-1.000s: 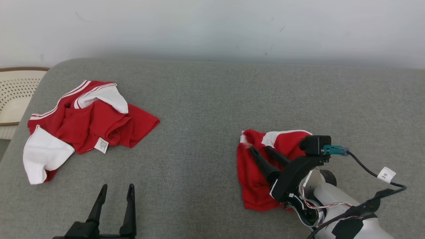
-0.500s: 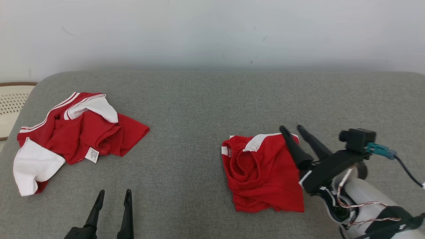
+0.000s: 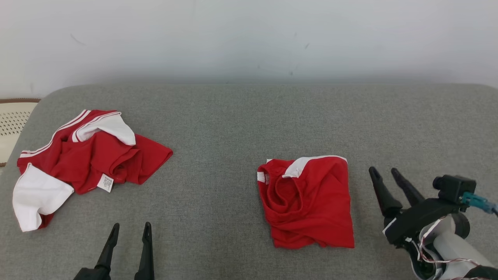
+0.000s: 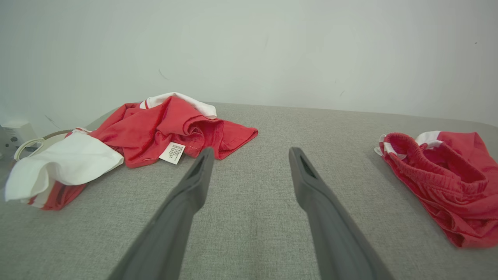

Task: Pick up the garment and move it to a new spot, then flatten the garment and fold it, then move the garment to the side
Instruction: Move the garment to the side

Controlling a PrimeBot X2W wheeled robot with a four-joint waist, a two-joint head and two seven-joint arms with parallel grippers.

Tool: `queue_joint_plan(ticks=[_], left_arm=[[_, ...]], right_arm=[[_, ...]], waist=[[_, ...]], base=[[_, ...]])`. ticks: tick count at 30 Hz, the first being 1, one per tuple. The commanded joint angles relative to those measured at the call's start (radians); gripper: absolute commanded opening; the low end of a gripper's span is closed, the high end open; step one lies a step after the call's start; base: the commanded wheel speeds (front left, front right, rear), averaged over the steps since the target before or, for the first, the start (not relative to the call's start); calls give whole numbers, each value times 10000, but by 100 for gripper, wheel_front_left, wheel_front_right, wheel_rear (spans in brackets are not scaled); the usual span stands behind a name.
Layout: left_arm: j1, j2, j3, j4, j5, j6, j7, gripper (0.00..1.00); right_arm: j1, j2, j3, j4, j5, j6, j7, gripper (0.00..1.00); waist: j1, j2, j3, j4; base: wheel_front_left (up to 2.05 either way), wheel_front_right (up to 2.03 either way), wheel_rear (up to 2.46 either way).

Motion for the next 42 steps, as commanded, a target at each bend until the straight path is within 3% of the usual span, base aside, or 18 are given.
queue_joint_plan(ticks=[1, 12, 30, 32, 33, 42], left_arm=[[134, 4, 40, -31, 57, -16, -22, 100], [-161, 1, -69, -4, 69, -32, -22, 100], [-166, 1, 149, -80, 160, 107, -22, 100], [-168, 0, 138, -102, 138, 97, -22, 100], [-171, -1, 133, -104, 120, 112, -22, 100], [-60, -2, 284, -128, -4, 206, -22, 100]], right_arm=[[178, 127, -45, 60, -170, 2, 95, 100], [-339, 1002, 128, 1231, -644, 2, 1155, 100], [-1011, 1460, 970, 2529, 687, 2, 2969, 100], [-1063, 1418, 1085, 2570, 782, 2, 2987, 29], [-1073, 1415, 1172, 2585, 832, 2, 3023, 2], [-1583, 1061, 1703, 2390, 790, 2, 2415, 0]], waist=[[0, 0, 47, -21], [0, 0, 375, 12], [0, 0, 425, 324], [0, 0, 443, 332], [0, 0, 451, 335], [0, 0, 383, 138]], base=[[0, 0, 0], [0, 0, 0], [0, 0, 0], [0, 0, 0], [0, 0, 0], [0, 0, 0]])
